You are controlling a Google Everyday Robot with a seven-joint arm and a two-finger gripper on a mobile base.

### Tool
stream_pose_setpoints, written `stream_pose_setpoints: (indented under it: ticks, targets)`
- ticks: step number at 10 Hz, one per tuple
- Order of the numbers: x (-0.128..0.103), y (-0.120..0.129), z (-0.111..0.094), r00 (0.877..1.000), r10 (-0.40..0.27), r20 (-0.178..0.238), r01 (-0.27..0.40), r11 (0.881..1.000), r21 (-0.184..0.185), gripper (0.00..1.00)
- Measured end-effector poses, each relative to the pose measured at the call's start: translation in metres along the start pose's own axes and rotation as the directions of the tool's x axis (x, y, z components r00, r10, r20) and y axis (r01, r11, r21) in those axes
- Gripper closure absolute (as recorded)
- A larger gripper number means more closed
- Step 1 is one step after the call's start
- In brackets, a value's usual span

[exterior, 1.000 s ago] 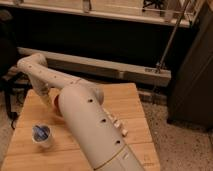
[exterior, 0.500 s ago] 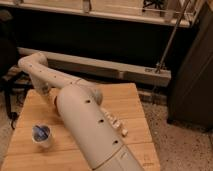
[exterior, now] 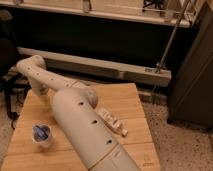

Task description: Push the ceramic bowl across the table

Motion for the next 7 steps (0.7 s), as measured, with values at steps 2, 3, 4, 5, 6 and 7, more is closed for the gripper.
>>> stream_pose_setpoints:
  ticks: [2, 3, 4, 5, 6, 7]
  targets:
    - [0.0014, -0.0005, -0.0001, 1.0, 0.001, 0.0, -0.001, 1.0, 0.003, 0.55]
    - [0.0018, -0.0003, 0.0001, 1.0, 0.002, 0.0, -0.002, 1.0, 0.002, 0.55]
    - [0.0009, -0.0005, 0.0001, 1.0, 0.001, 0.0, -0.001, 1.0, 0.002, 0.55]
    - [0.0001, -0.0006, 0.0002, 1.0, 0.0, 0.0, 0.0, 1.0, 0.002, 0.55]
    - [-0.0007, 0.0001, 0.0011, 1.0, -0.004, 0.0, 0.004, 1.0, -0.001, 0.55]
    - [-0.0014, -0.0002, 0.0016, 1.0, -0.009, -0.003, 0.009, 1.0, 0.002, 0.55]
